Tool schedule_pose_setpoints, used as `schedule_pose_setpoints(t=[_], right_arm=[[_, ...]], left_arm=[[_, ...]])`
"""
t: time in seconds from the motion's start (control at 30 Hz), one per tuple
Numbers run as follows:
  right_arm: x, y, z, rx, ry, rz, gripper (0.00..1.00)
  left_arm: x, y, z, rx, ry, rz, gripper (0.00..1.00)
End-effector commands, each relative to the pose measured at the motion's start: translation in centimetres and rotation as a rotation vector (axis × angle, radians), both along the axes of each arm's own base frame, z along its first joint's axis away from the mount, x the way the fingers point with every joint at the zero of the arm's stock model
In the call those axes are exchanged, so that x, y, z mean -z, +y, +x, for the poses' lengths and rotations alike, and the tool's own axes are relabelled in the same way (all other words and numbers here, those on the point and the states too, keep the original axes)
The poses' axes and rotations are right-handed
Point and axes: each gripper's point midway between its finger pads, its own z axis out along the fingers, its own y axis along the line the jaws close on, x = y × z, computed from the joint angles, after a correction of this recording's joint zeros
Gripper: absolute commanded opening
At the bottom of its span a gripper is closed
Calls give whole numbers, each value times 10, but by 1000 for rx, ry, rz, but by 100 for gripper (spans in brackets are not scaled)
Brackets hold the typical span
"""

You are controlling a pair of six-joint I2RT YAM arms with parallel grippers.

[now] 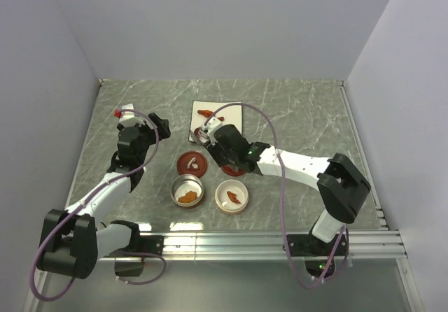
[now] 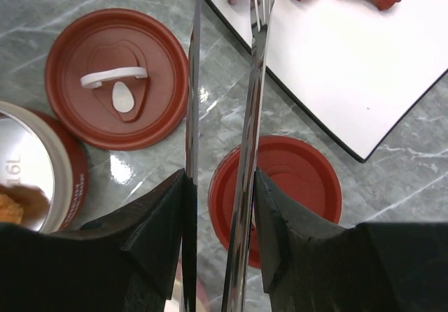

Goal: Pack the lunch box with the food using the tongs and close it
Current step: Pick up the food using the clamp

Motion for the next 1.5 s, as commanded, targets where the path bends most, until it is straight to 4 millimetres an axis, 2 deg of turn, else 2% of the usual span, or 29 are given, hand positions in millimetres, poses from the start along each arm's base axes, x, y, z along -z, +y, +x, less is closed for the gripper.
schedule_pose_setpoints(t=[0.0, 0.3, 0.63, 0.87, 1.47], right_arm=[[-17, 10, 18, 2, -47, 34, 48], [-5, 12, 26, 0, -29, 6, 47], [4, 14, 26, -6, -5, -17, 30], [-1, 12, 26, 1, -14, -8, 23], [-37, -10, 8, 24, -72, 83, 22]], left_arm=[[-21, -1, 1, 2, -68, -11, 100], [-21, -1, 1, 1, -68, -13, 99], [-20, 0, 2, -3, -67, -10, 99], [-19, -1, 3, 0, -62, -10, 99], [-18, -2, 3, 3, -62, -10, 99]])
